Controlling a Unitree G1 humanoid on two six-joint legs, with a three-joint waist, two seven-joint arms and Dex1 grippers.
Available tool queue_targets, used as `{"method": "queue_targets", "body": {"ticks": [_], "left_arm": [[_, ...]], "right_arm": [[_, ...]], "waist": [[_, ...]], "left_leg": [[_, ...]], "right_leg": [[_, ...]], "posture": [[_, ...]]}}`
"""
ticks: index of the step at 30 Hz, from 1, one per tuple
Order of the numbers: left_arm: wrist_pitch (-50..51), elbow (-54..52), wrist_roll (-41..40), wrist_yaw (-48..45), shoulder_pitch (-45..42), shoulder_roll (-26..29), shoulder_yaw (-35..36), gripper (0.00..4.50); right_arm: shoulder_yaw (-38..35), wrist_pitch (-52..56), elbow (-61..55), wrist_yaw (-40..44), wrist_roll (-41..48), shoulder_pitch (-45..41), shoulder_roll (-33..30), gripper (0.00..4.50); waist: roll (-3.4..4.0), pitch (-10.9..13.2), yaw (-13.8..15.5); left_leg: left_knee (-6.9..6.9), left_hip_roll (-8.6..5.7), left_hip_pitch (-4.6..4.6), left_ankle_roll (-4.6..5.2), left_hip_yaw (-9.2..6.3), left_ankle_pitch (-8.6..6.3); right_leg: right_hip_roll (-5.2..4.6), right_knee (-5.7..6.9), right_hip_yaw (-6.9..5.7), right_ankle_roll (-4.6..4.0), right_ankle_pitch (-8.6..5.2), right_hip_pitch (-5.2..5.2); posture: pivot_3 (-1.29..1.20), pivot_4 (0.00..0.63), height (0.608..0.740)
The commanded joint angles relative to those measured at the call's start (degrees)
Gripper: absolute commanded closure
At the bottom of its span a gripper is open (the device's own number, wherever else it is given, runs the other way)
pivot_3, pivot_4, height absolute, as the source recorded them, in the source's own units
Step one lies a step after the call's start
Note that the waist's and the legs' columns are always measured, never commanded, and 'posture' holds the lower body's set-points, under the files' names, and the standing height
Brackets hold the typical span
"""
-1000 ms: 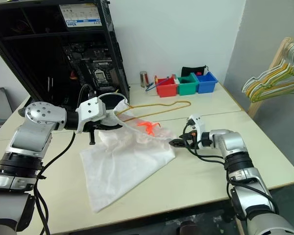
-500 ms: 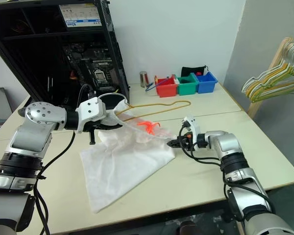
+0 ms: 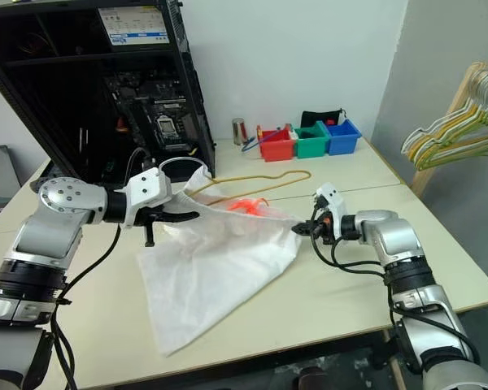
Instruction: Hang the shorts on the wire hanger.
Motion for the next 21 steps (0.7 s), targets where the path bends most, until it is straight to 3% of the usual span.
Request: {"method": "queue_targets", "body": {"ticks": [1, 21], "left_arm": [[2.2, -2.8, -2.4, -2.5, 0.5, 2.8, 2.1, 4.5], [-7.1, 4.5, 3.9, -9.1, 0.8, 6.9, -3.4, 4.5]], "right_arm": [[0.8, -1.8, -5.5, 1.2, -0.5, 0.5, -3.1, 4.49], [2.3, -1.1, -11.3, 1.3, -0.2, -0.1, -7.4, 4.49]], "waist": [[0.0, 0.0, 0.0], [0.0, 0.0, 0.0]], "left_leg": [[-0.01, 0.0, 0.0, 0.0, -0.01, 0.0], [0.0, -0.01, 0.0, 0.0, 0.06, 0.0]], "right_leg": [[0.0, -0.01, -0.01, 0.0, 0.0, 0.0], [0.04, -0.05, -0.02, 0.01, -0.01, 0.01]], "posture": [[-0.05, 0.0, 0.74], [-0.09, 0.0, 0.74]]}}
